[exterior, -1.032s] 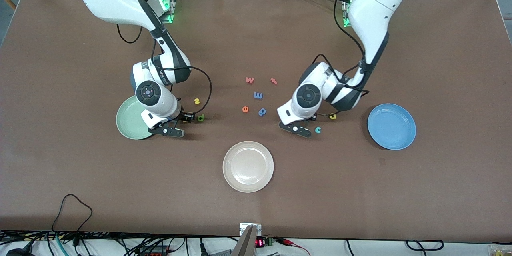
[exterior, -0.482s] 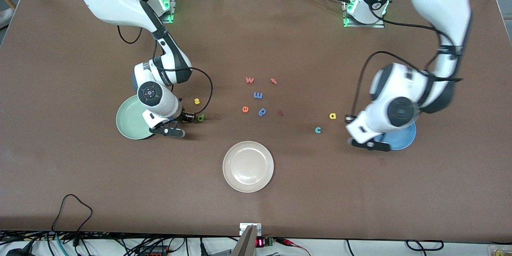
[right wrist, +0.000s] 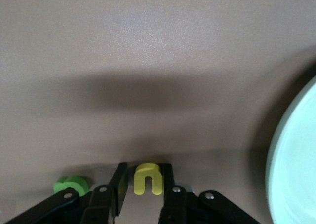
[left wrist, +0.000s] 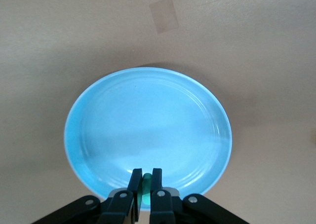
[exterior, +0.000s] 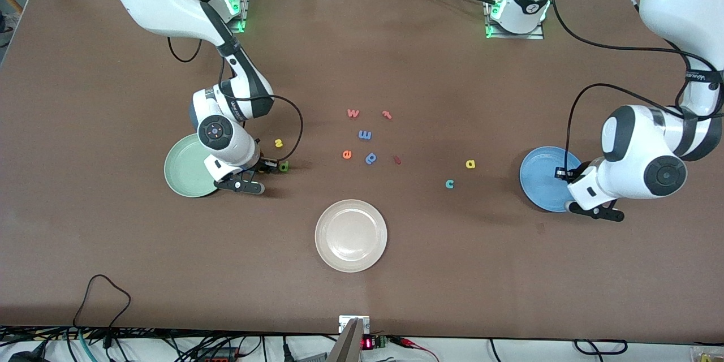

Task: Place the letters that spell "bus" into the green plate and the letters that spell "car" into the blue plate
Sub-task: 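Drop the u on the green plate while the left gripper drops r on blue, then grasp the yellow s with the right gripper while the left gripper grasps yellow a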

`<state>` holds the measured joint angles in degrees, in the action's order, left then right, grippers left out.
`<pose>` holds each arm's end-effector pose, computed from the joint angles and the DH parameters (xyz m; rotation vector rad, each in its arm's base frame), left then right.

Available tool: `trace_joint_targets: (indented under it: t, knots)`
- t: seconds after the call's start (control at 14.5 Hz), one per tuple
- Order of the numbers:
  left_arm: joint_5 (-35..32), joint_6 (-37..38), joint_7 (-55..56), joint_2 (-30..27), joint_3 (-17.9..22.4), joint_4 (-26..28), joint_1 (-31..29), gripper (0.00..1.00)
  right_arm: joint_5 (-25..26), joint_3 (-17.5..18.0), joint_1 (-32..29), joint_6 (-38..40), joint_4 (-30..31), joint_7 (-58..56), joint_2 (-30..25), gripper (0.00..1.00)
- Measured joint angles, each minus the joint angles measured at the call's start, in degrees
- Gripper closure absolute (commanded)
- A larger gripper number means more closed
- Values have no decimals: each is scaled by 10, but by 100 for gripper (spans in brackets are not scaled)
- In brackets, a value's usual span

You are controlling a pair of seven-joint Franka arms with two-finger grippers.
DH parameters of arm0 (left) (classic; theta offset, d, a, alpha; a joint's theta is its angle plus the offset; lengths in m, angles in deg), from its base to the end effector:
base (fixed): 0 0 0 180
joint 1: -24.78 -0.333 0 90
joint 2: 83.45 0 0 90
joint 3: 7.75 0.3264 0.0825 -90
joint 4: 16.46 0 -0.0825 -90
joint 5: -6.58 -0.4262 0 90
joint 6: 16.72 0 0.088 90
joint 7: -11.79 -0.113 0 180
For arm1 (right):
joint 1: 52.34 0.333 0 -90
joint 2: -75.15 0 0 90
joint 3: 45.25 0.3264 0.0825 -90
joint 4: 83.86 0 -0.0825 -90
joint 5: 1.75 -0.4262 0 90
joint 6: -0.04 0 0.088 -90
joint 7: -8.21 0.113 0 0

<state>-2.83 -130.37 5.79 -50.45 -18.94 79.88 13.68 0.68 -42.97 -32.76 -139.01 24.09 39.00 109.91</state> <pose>0.6843 0.0202 0.2289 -3.0850 0.2710 0.4066 0.6114 0.2444 0.1469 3.1025 -0.2009 -0.0853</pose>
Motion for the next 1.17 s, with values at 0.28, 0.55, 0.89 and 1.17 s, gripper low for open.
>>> trace_joint_targets:
  t: [0.28,0.55,0.89,1.17]
  knots:
    - [0,-22,2,32,-1,3,-2,9,0,0,0,0,0,0,0,100]
    - [0,4,4,28,-19,-5,-3,48,0,-8,-6,28,-6,-10,-21,100]
    - [0,22,85,19,-106,-6,16,49,1,-14,-90,164,-2,-143,-94,99]
    - [1,-13,186,33,-112,9,88,44,1,-16,-151,161,19,-212,-88,53]
